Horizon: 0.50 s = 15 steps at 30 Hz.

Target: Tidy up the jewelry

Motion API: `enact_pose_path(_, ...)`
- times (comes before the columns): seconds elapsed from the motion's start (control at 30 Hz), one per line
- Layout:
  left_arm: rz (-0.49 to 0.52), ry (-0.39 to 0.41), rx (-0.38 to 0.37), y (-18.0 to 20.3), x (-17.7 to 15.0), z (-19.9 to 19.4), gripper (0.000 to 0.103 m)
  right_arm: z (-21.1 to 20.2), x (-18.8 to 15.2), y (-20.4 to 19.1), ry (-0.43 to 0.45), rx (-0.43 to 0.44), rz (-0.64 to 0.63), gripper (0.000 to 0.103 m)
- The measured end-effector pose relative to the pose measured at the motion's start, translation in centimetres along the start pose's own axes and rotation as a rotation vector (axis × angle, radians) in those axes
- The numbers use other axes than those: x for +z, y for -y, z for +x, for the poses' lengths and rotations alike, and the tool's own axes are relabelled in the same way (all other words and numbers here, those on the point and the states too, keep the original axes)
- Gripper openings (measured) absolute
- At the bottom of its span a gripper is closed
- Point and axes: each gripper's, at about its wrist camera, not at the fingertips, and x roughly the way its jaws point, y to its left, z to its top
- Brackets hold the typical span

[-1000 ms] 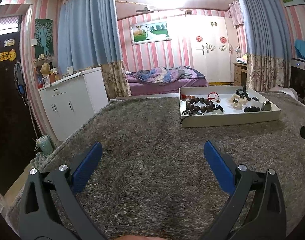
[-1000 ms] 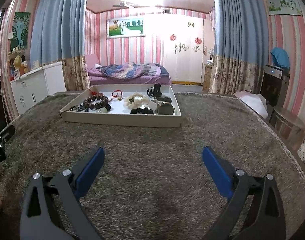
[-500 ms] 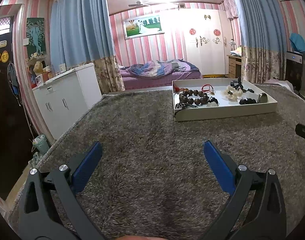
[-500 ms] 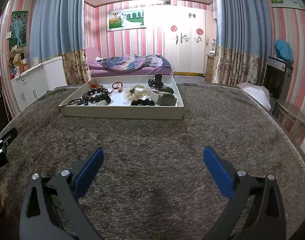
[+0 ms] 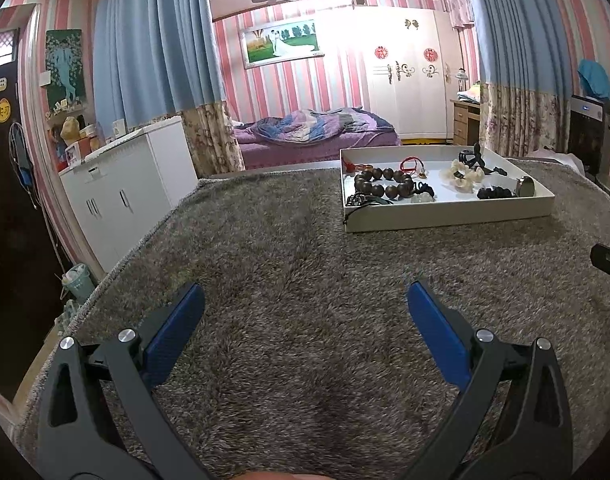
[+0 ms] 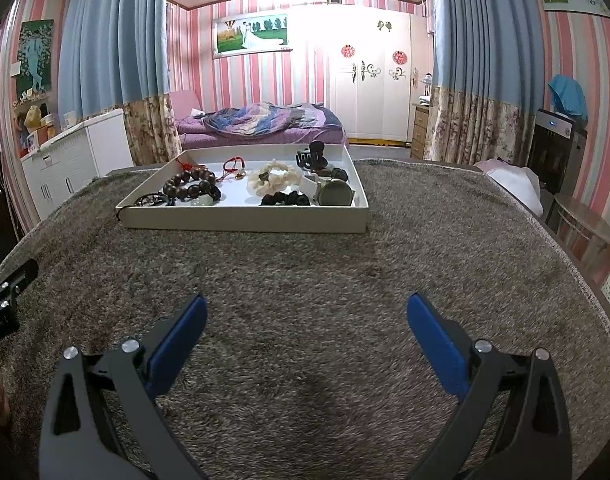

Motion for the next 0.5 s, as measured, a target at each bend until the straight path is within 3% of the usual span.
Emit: enact_pose_path(0.5, -0.005, -0.010, -0.008, 0.22, -0.04, 0.18, 0.100, 0.24, -0.23, -0.12, -0.009, -0.002, 0.001, 0.100)
